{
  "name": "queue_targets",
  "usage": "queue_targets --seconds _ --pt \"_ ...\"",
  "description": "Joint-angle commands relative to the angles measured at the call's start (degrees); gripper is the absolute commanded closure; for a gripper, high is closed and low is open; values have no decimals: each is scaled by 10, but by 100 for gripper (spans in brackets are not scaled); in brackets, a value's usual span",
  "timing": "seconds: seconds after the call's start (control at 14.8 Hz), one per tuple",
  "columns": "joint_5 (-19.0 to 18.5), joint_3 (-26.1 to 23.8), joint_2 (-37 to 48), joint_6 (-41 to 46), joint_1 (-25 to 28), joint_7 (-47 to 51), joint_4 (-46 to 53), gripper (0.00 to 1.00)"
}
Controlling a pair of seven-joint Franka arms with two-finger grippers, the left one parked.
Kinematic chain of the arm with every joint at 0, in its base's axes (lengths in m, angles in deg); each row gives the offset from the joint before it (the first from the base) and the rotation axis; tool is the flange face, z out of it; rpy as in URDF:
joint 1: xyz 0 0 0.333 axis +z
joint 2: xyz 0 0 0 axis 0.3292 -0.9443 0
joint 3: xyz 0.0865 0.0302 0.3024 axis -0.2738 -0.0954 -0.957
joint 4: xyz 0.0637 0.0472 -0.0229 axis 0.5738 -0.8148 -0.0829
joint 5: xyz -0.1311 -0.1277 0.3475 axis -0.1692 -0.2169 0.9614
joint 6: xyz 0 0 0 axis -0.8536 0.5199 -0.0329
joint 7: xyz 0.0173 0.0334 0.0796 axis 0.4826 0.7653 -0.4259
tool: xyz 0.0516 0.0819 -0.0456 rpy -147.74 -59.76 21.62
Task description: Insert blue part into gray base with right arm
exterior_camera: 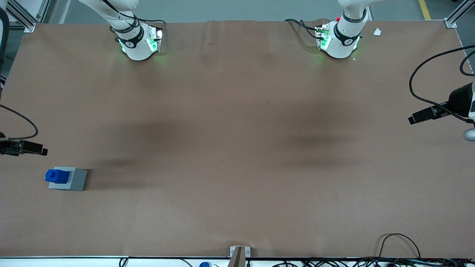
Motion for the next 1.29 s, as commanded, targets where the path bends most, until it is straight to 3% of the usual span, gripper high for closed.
queue_targets --seconds 0.0,0.47,0.75,1.22 --pt "-3 2 62 47 23 49 -24 0" --pt "-9 -1 167 139 60 74 -34 0" --pt "-17 -11 226 97 69 75 -125 0" --pt "-31 -12 225 72 71 75 -129 0"
